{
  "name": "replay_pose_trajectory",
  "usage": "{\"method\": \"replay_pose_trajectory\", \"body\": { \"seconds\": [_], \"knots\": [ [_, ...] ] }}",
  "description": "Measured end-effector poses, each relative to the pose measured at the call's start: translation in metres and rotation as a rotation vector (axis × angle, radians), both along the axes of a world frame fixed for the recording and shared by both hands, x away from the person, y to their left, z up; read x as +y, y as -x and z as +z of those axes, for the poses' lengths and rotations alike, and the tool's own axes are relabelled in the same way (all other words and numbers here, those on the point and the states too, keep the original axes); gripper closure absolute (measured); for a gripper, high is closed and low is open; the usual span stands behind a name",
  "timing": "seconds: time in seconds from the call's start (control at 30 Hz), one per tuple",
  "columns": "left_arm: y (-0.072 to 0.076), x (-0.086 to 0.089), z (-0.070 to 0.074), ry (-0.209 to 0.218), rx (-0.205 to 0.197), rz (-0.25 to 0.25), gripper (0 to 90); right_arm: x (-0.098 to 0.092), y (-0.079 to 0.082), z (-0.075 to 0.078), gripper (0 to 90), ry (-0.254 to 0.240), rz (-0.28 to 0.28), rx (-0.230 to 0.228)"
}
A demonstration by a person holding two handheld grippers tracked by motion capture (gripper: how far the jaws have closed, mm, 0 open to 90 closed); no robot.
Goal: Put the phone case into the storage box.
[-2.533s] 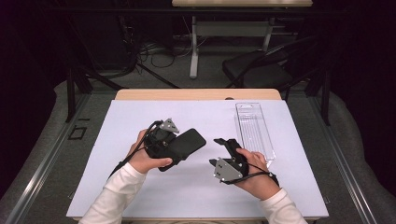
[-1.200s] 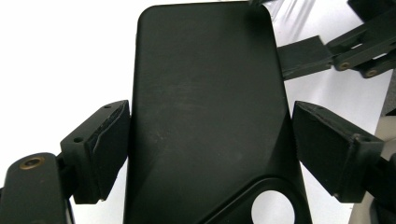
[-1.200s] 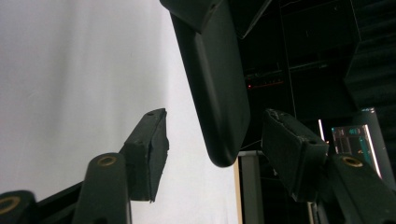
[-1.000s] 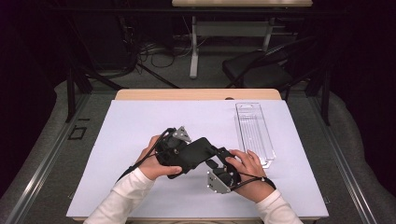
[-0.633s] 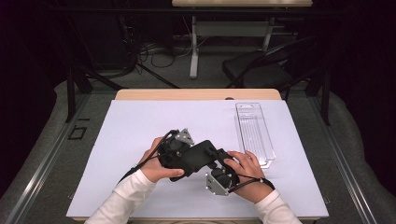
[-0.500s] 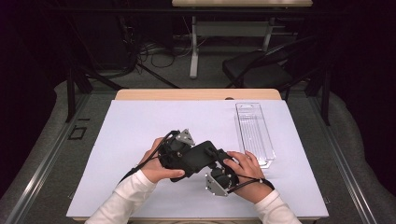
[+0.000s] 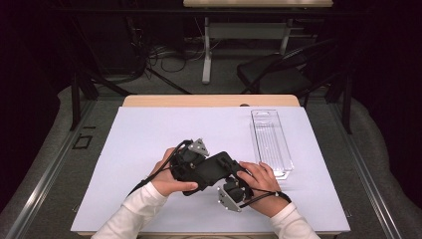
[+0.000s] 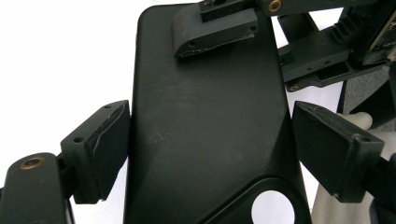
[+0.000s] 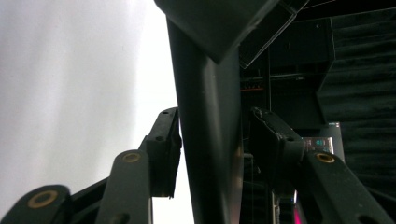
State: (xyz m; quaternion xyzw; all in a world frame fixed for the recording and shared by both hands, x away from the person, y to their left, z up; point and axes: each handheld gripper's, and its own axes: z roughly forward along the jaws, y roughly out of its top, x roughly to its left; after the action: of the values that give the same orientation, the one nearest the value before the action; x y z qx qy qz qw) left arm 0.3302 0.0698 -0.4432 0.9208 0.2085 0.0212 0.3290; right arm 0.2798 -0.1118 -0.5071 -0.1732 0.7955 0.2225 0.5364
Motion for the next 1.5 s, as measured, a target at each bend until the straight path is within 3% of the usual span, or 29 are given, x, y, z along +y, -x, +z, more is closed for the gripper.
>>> {"method": "replay_pose_trajectory", "body": {
  "seconds": [0.33,0.67,1.5],
  "knots": [
    [0.0009,-0.0007,0.0007,0.007,0.008,-0.006,14.4,0.0007,0.0001,-0.0029,57.6,-0.008,-0.01,-0.023],
    [0.0011,-0.0013,0.0008,0.017,0.021,-0.013,14.4,0.0001,-0.0012,-0.0027,60.1,0.016,-0.011,-0.057],
    [-0.0016,-0.0004,-0.0014,0.025,0.045,-0.002,14.4,-0.0005,-0.0006,-0.0043,74.3,0.018,-0.017,-0.108]
  ]
}}
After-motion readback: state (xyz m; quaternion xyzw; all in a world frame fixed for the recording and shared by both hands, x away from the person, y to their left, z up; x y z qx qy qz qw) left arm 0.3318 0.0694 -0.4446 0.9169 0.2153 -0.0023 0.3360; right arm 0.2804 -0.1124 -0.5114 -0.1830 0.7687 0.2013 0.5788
